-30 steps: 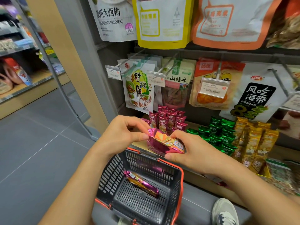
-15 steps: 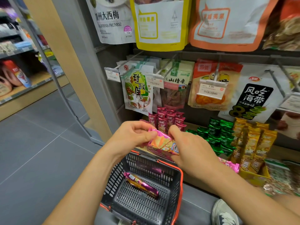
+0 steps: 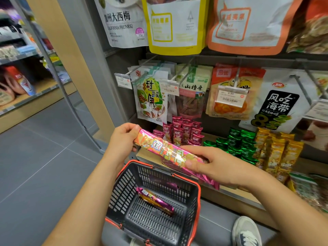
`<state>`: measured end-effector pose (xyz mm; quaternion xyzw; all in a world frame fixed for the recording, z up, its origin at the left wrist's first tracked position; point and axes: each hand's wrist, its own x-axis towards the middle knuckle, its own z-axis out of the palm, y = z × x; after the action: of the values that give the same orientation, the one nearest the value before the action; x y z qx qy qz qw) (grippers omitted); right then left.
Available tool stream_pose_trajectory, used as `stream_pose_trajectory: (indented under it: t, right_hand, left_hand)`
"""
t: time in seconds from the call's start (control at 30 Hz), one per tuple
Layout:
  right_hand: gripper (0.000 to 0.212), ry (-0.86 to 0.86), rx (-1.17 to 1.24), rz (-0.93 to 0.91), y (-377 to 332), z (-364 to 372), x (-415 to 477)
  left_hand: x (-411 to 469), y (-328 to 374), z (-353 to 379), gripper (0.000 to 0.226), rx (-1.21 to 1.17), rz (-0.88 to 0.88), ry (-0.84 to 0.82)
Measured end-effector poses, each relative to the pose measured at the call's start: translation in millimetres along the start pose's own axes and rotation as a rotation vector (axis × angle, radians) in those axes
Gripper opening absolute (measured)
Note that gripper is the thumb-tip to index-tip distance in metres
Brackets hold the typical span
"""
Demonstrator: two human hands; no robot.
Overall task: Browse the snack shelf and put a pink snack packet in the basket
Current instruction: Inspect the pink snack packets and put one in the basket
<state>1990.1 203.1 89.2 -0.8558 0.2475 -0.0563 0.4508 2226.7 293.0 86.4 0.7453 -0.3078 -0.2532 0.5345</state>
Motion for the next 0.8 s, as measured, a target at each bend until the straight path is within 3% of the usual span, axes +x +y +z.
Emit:
stream_pose_trajectory:
  t: [0.17,0.27,0.5,0.8]
  right_hand:
    - [0.036,0.118,-0.019,0.013,0,-5,-2]
    - [0.033,0.157,0.023,0.021,0,-6,-4]
    - [0.029,0.399,0.332,-0.053,-2,-21,-8]
    - [0.027,0.643,0.553,-0.086,-2,-14,-1]
  left_hand:
    - [0,0,-5,0.021,0.068,0.028,-0.141]
    - [-1,0,-8,0.008,0.015,0.068,-0.240]
    - [8,-2,-15,0.015,-0.188,0.015,-0.037]
    - [15,-13,-11,0.020,-0.071,-0.042,-0.019]
